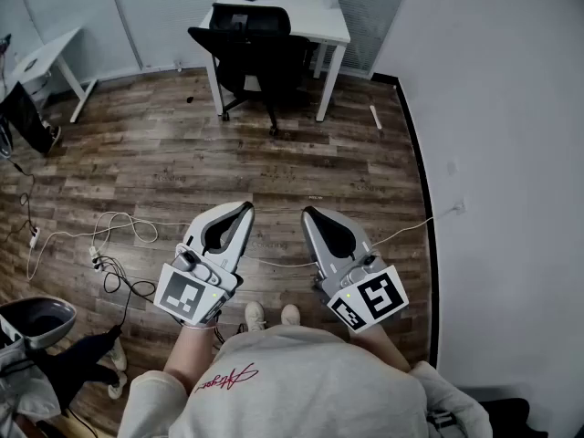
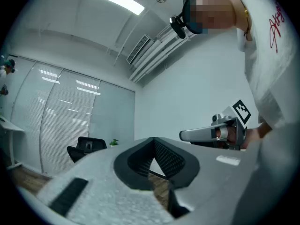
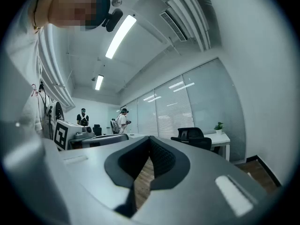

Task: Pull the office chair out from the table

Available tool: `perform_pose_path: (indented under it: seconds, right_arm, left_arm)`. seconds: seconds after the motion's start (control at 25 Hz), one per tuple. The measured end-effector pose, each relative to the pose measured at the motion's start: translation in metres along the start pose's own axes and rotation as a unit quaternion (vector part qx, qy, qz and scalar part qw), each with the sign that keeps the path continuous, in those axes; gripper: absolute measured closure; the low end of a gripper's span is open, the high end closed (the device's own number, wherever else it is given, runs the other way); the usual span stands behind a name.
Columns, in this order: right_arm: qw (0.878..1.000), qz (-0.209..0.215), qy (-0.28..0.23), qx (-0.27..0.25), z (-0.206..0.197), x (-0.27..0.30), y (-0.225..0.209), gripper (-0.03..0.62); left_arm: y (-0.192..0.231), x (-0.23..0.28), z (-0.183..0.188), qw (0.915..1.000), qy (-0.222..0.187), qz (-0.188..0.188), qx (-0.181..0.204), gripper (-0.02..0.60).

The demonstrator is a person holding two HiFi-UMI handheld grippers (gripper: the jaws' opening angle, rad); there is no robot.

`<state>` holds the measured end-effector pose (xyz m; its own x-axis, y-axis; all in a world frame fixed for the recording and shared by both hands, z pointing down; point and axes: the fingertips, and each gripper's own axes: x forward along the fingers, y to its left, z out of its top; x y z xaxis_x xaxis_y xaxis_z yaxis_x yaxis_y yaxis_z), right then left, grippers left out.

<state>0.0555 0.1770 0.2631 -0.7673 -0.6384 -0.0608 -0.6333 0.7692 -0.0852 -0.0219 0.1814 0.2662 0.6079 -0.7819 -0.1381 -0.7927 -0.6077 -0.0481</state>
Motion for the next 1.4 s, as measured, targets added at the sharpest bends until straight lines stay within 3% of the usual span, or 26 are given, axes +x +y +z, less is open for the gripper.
perform_pose_path:
  seconds: [0.68, 1.4]
  right_arm:
    - [1.000, -0.004, 0.002, 0.002, -0.005, 0.008, 0.007, 0.597]
    - [1.000, -0.027, -0.003, -0.002, -0.030, 0.042, 0.049, 0.595]
  left_arm:
    - [0.009, -0.008, 0.002, 1.0000, -0.003, -0.001, -0.003, 0.591]
    - [0.042, -0.048, -0.006, 0.9997, -0.010, -0.021, -0.004, 0.591]
